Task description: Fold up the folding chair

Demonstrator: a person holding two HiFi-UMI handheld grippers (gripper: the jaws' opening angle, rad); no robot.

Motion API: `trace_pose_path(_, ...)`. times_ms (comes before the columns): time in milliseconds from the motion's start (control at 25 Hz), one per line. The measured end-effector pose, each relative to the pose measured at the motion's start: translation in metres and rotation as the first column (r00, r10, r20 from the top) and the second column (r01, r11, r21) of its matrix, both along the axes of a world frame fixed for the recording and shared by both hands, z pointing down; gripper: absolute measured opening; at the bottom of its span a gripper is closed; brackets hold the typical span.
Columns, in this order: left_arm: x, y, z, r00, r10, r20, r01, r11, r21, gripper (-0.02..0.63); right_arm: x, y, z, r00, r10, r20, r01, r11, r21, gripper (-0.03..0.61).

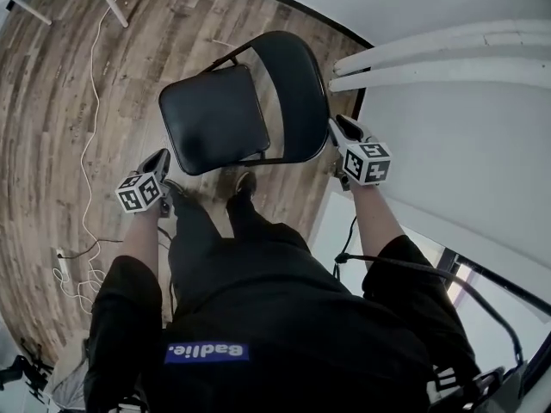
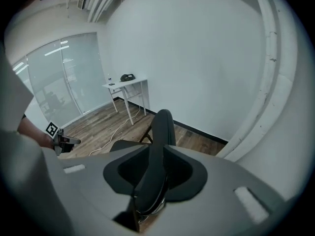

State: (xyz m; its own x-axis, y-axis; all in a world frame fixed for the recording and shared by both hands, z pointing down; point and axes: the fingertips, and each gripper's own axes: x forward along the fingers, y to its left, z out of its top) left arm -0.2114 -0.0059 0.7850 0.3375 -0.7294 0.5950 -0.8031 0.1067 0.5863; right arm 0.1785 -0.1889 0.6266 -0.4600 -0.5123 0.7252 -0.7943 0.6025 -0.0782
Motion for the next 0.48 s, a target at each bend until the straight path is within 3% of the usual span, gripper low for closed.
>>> trace_pose_path(280, -0.004, -0.007, 0.067, 0.998, 0.054, -0.044, -0.057, 0.996, -0.066, -0.002, 0.014, -0.023, 0.023, 0.995, 0.073, -0.067, -0.075, 0.997, -0.032, 0.099)
trace_pose_path(480, -0.015, -0.014, 0.108, 0.992, 0.104, -0.068, -0.11, 0.989, -0.098, 0.072, 0.006, -0.04, 0.043, 0.994, 0.059, -0.088, -0.064, 0.996, -0.064, 0.152)
